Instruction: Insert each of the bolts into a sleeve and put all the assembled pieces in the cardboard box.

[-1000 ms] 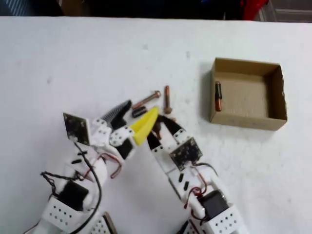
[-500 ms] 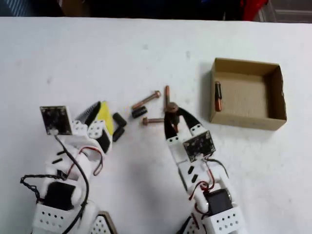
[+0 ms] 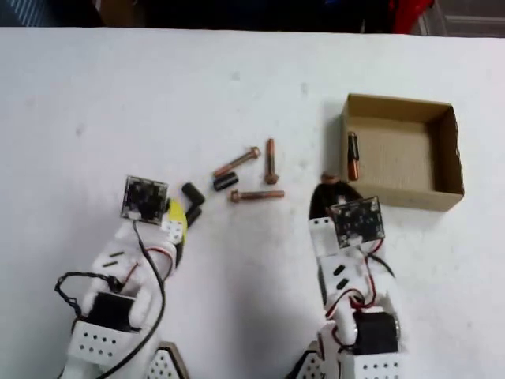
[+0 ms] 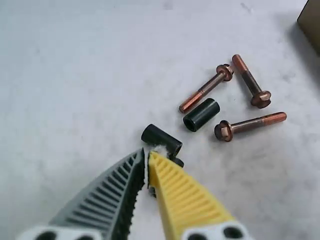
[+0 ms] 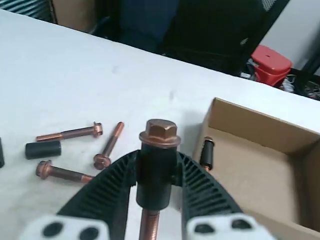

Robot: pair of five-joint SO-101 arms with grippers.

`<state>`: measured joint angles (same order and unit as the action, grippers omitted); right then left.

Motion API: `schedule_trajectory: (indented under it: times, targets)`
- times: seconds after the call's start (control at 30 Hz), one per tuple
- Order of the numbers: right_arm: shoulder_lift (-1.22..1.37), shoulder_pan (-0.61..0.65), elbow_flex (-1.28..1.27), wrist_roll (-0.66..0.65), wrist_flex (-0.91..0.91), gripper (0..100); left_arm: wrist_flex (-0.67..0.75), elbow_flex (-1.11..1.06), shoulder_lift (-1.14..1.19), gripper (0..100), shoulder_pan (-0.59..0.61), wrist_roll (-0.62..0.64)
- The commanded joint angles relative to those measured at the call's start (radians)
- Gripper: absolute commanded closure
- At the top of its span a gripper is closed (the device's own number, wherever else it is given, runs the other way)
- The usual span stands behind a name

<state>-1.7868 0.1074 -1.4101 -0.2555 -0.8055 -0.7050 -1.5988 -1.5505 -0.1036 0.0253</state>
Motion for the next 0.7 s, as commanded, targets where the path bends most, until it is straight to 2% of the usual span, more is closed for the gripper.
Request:
schedule_trajectory:
  times: [0.0, 0.13, 0.3, 0.67]
  targets:
    - [0.002, -0.041, 0.14, -0.02, -0.056, 98.1, -0.003, -0.006, -0.01, 95, 0.01, -0.014]
    - [0.154, -0.05, 0.252, -0.02, -0.094, 98.1, -0.012, -0.029, -0.01, 95, 0.01, -0.014]
    - [0.515, -0.104, 0.442, -0.02, -0.088, 98.1, -0.034, -0.058, -0.01, 95, 0.01, -0.014]
    - [1.178, -0.251, 0.804, -0.021, 0.025, 98.1, -0.166, -0.055, -0.01, 95, 0.012, -0.014]
